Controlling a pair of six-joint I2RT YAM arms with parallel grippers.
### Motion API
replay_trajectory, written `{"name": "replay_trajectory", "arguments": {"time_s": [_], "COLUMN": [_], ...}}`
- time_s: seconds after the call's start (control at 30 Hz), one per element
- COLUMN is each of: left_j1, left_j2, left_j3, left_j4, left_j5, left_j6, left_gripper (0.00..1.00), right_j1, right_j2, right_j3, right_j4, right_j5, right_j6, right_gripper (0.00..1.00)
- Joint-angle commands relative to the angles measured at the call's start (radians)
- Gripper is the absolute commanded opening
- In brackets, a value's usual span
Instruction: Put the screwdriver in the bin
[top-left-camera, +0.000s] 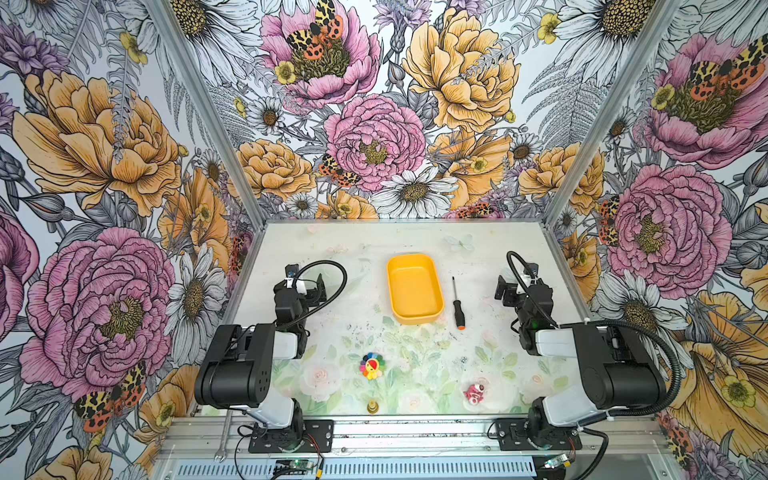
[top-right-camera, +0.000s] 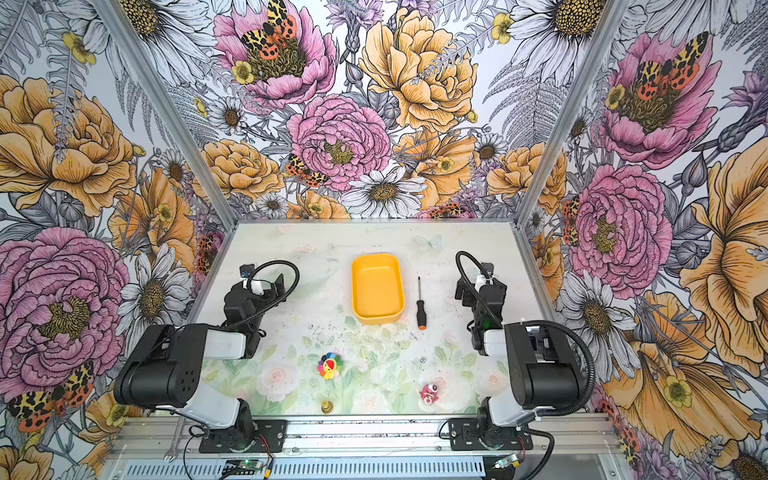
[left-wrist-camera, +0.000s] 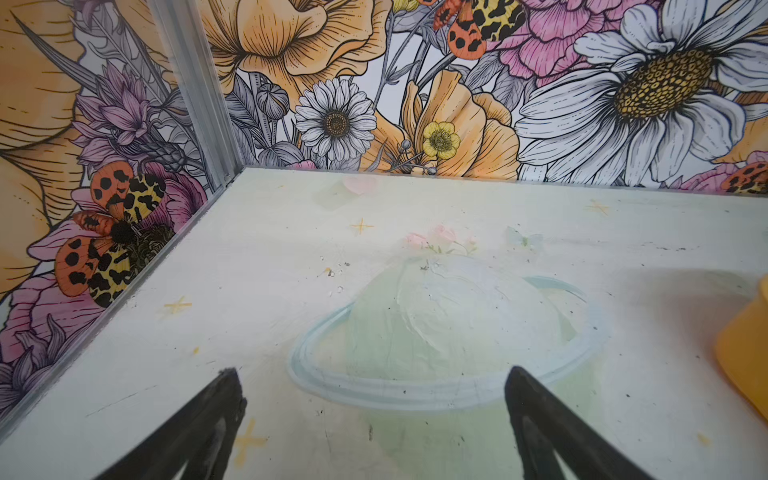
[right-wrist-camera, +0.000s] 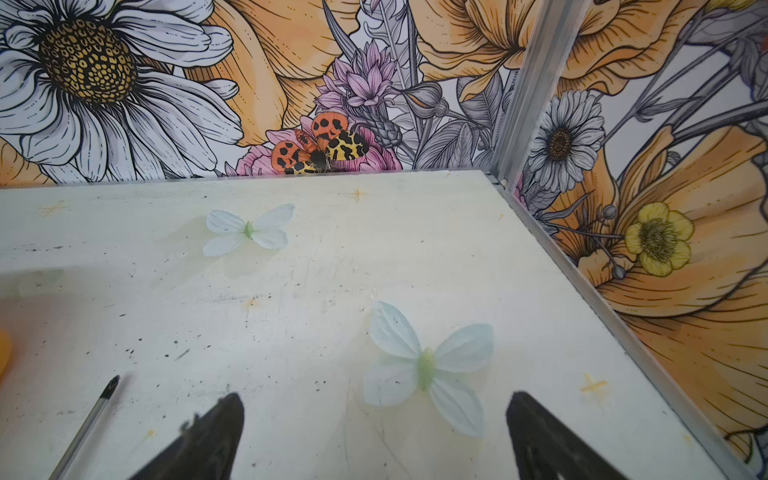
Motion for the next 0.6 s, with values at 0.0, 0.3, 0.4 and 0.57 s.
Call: {"name": "replay_trajectory", "arguments": {"time_s": [0.0, 0.3, 0.4, 0.57], "left_j1": [0.01, 0.008, 0.004, -0.03], "left_j2": [-0.003, -0.002, -0.028, -0.175], "left_j3": [0.017, 0.017, 0.024, 0.087], "left_j4": [-0.004, -0.002, -0.032, -0.273], "left_j5": [0.02, 0.018, 0.029, 0.018], "left_j6": [-0.017, -0.017, -0.009, 0.031], "left_gripper": [0.99, 0.99, 0.99, 0.99], "right_j1": [0.006, 0.005, 0.005, 0.023], "right_j2": [0.006, 0.007, 0.002, -0.079], "right_j3": [0.015, 0.016, 0.011, 0.053], "right_j4": [0.005, 0.005, 0.012, -0.119], "right_j5": [0.008, 0.008, 0.0, 0.047], "right_j6": [-0.009, -0.007, -0.011, -0.017], "right_gripper": [0.99, 0.99, 0.99, 0.97]}}
